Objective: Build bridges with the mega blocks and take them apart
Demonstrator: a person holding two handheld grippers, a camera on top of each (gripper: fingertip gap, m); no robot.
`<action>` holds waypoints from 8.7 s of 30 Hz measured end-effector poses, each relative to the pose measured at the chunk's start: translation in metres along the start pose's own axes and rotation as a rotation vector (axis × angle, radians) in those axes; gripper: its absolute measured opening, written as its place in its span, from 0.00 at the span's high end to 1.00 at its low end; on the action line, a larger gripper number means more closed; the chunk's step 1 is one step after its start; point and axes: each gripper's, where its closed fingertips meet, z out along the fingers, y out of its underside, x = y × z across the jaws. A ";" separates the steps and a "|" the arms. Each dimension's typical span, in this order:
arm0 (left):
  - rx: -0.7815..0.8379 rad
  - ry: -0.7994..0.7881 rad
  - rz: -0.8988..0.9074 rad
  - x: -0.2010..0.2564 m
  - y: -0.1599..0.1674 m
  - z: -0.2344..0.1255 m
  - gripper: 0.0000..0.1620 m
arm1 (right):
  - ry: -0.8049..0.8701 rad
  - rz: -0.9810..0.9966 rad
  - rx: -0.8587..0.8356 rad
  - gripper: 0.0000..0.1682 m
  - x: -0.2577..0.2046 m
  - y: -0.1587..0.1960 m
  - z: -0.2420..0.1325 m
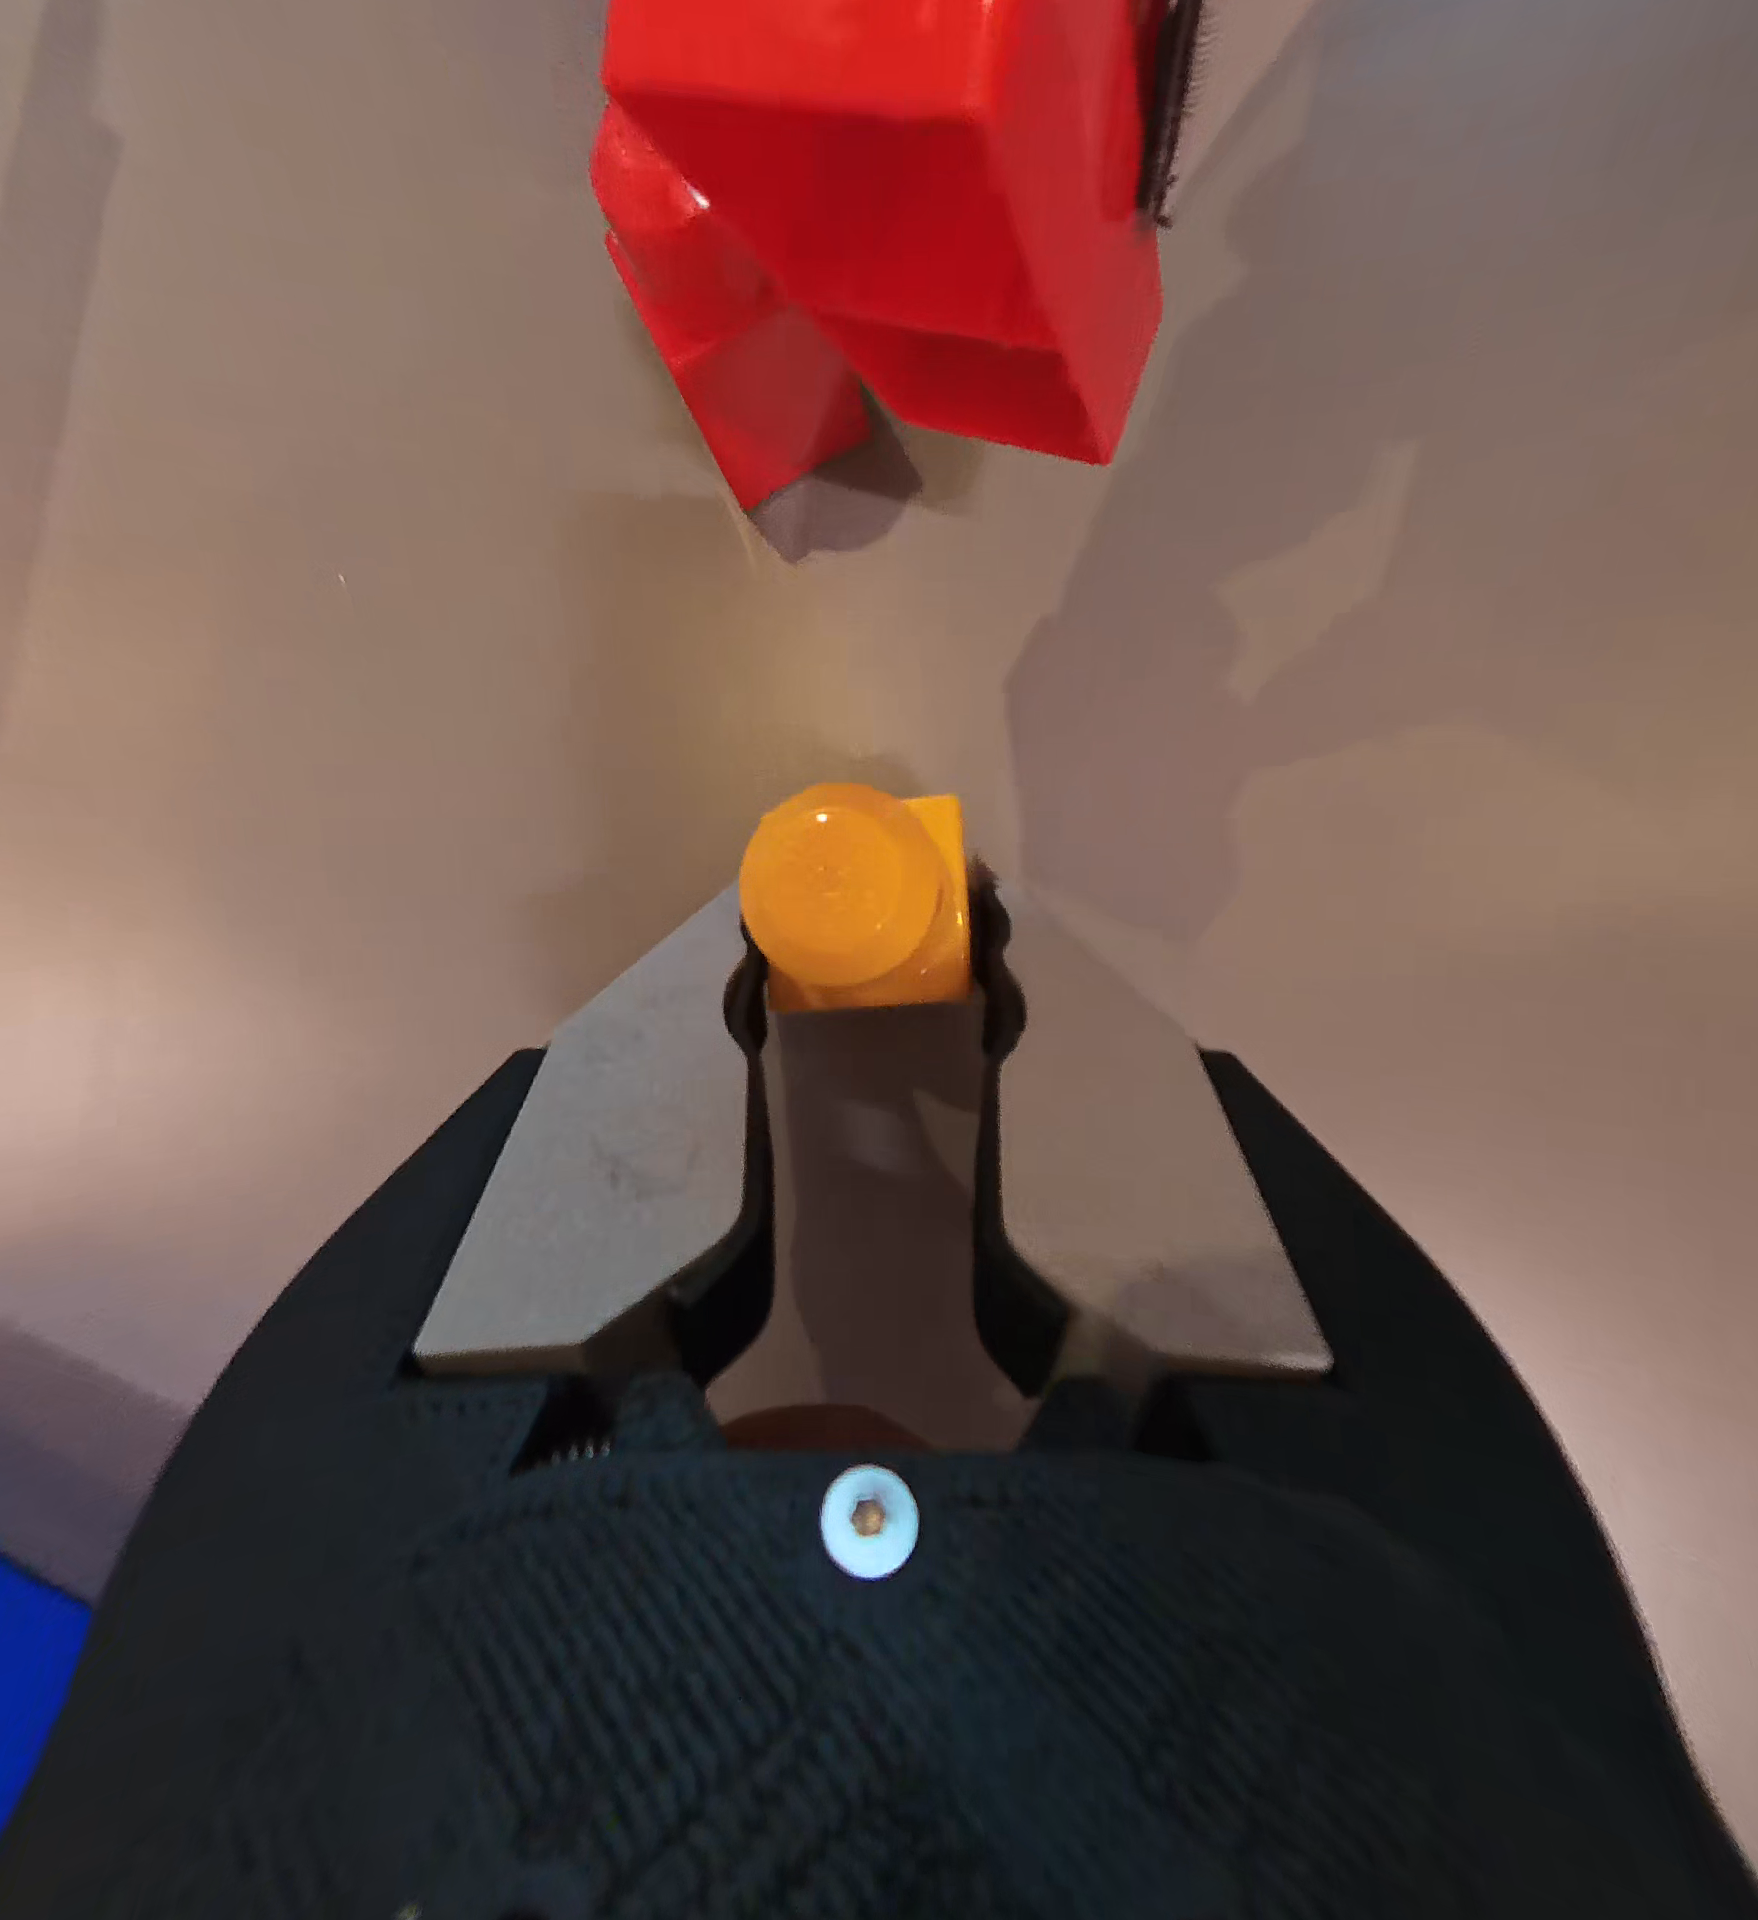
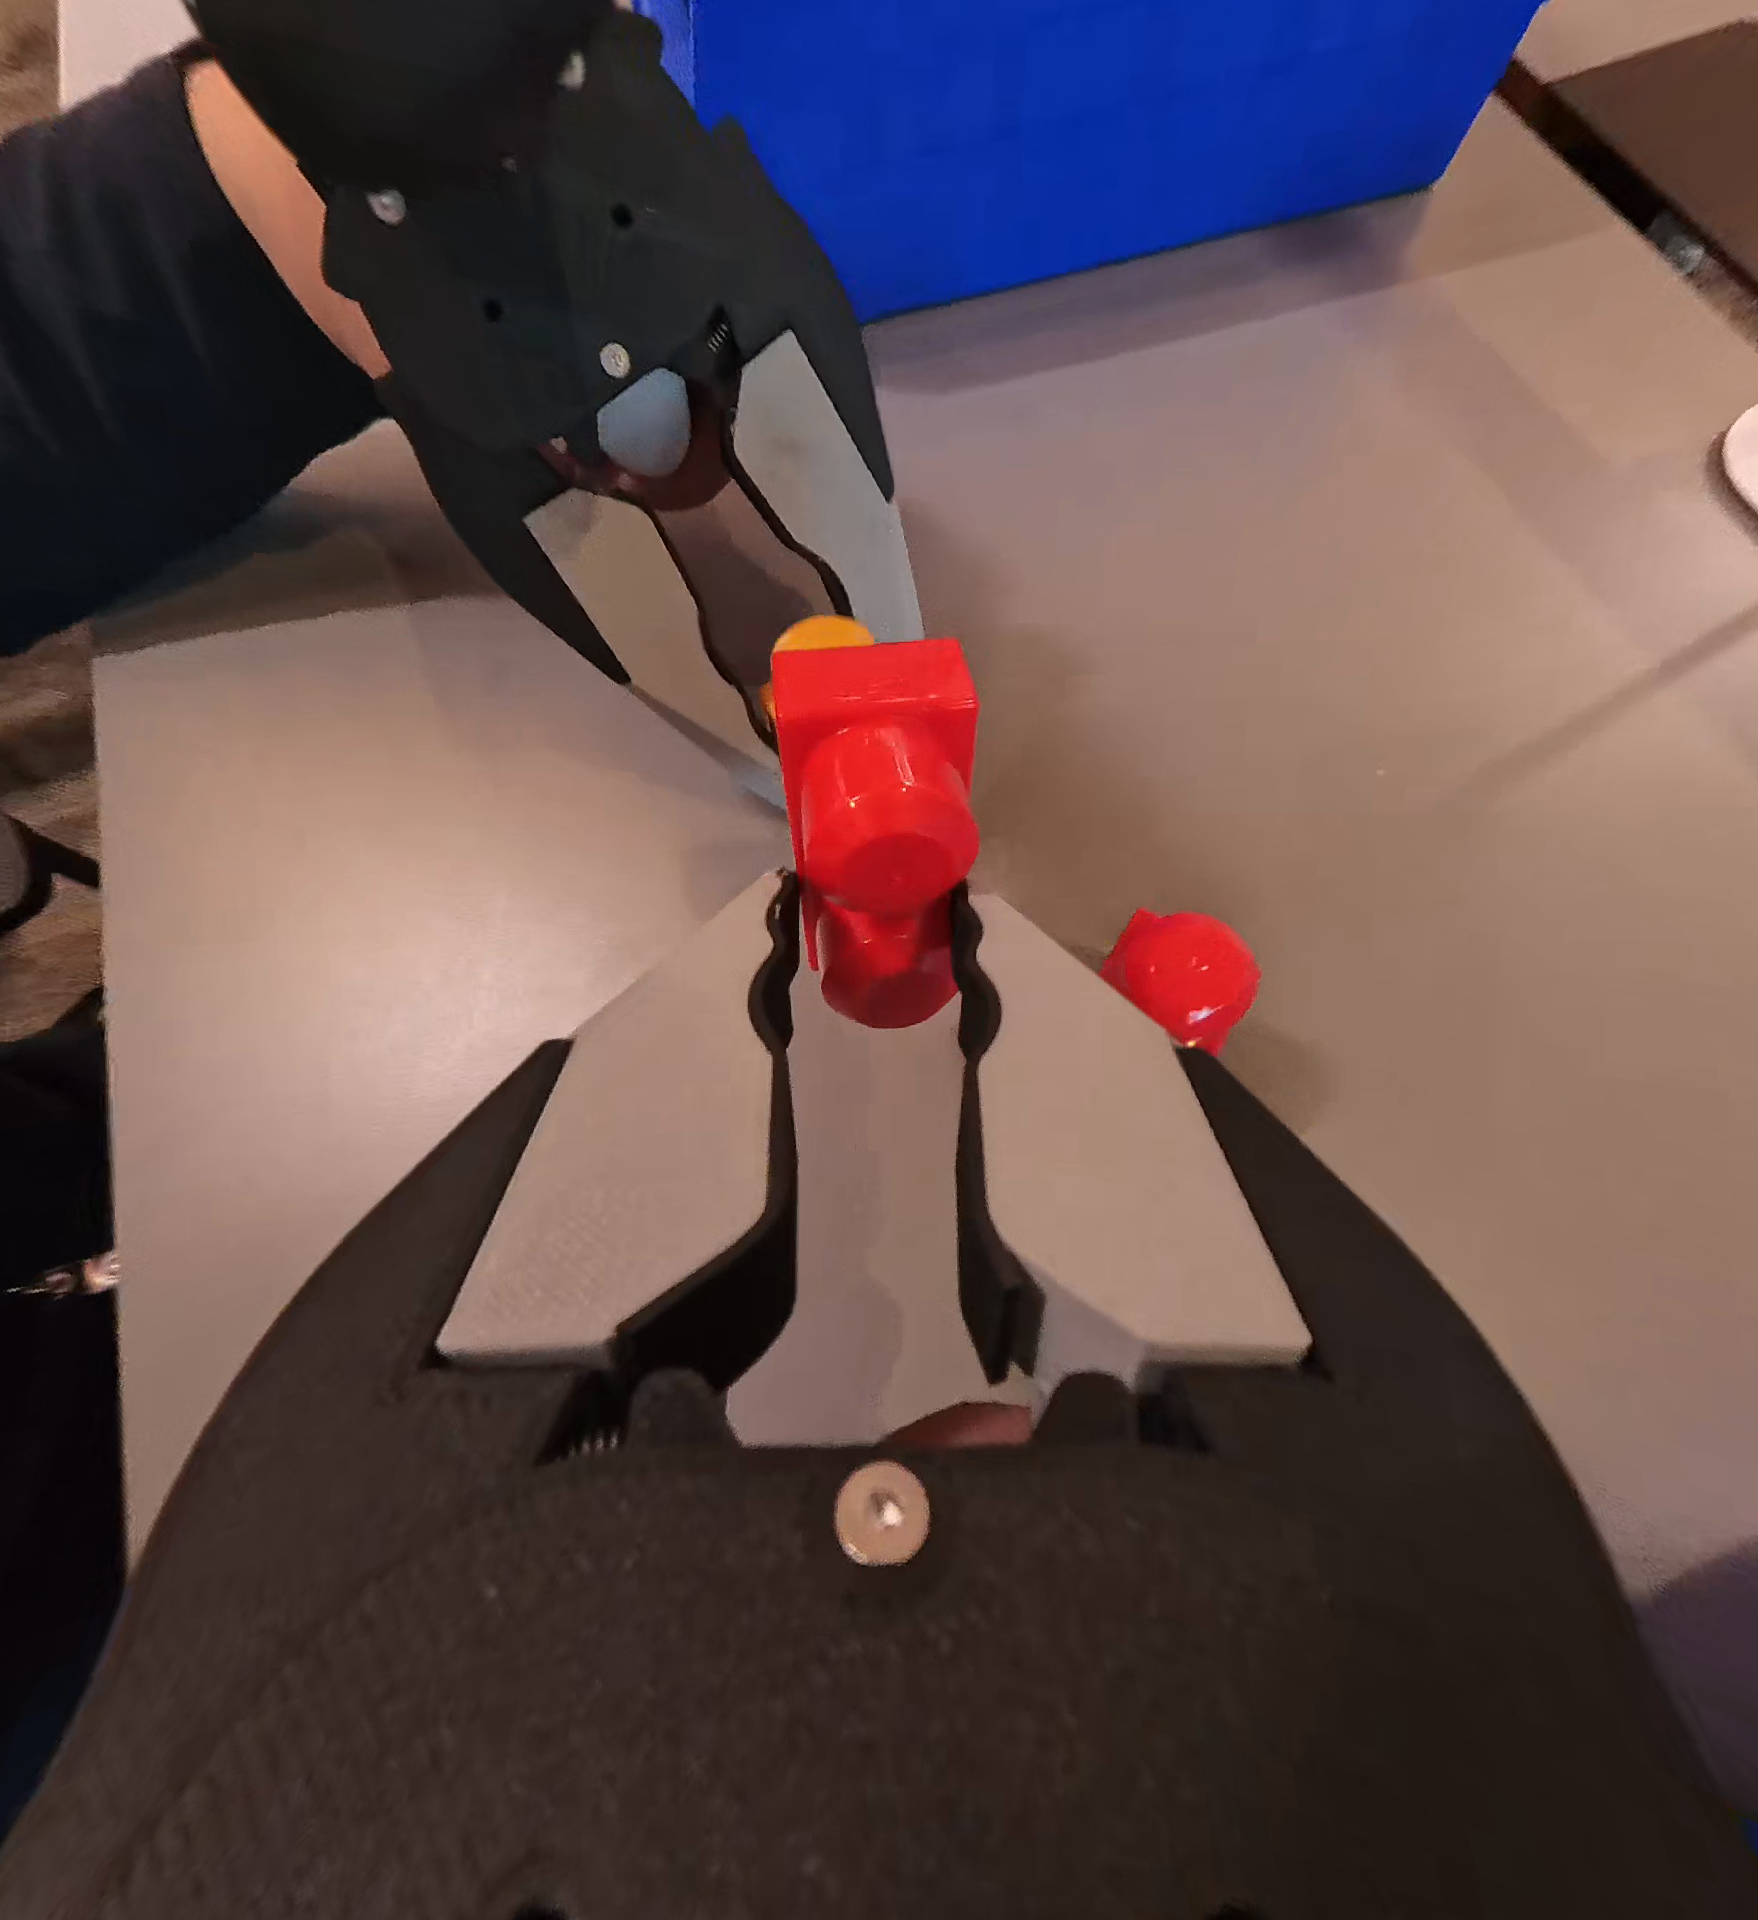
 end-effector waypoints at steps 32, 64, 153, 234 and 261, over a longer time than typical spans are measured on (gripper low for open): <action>-0.018 -0.017 -0.069 -0.009 0.011 -0.005 0.79 | -0.095 0.052 -0.049 0.85 -0.008 0.013 0.008; 0.025 0.358 -0.119 0.067 -0.020 -0.001 0.79 | -0.227 -0.158 -0.661 0.84 -0.041 0.029 0.014; 0.328 0.292 -0.143 0.055 -0.078 -0.019 0.79 | -0.223 -0.066 -0.013 0.83 -0.041 0.039 0.016; 0.417 0.288 -0.265 0.029 -0.061 -0.028 0.62 | -0.191 0.051 0.293 0.85 -0.026 0.020 0.000; 0.445 0.455 -0.188 0.065 -0.071 -0.031 0.70 | -0.259 -0.052 0.111 0.85 -0.050 0.045 0.011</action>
